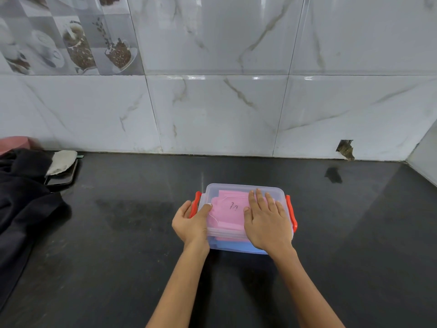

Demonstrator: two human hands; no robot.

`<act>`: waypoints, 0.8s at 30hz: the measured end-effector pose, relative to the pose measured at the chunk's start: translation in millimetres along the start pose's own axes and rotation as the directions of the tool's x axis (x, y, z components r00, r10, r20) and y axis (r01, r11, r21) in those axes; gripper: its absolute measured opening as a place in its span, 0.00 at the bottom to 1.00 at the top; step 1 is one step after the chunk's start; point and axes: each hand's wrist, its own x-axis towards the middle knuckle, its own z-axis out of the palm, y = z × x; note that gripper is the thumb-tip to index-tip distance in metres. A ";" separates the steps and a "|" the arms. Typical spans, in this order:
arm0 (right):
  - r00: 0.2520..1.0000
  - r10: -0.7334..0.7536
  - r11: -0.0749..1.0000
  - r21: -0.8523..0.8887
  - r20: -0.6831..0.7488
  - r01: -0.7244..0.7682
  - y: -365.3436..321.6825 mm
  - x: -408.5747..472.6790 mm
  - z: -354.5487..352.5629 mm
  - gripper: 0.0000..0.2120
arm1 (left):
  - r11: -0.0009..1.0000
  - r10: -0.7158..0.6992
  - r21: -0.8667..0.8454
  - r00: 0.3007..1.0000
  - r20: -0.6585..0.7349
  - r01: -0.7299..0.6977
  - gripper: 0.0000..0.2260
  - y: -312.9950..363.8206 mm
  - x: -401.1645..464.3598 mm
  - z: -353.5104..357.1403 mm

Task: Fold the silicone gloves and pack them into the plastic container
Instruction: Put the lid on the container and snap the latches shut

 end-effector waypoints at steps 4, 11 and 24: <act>1.000 -0.002 1.000 0.005 0.009 0.002 0.4 0.3 -1.1 0.27 | 0.976 0.176 0.114 0.981 0.082 -0.184 0.24 -0.5 -2.0 1.3; 1.000 -0.003 1.000 0.003 0.003 0.003 -0.1 -0.9 -1.3 0.27 | 0.931 0.202 0.248 0.944 0.261 -0.267 0.22 3.9 4.1 -1.3; 1.000 -0.002 1.000 0.004 -0.001 0.002 -0.5 -1.4 -1.4 0.27 | 0.798 0.367 0.384 0.879 0.304 -0.465 0.18 -1.1 3.2 4.1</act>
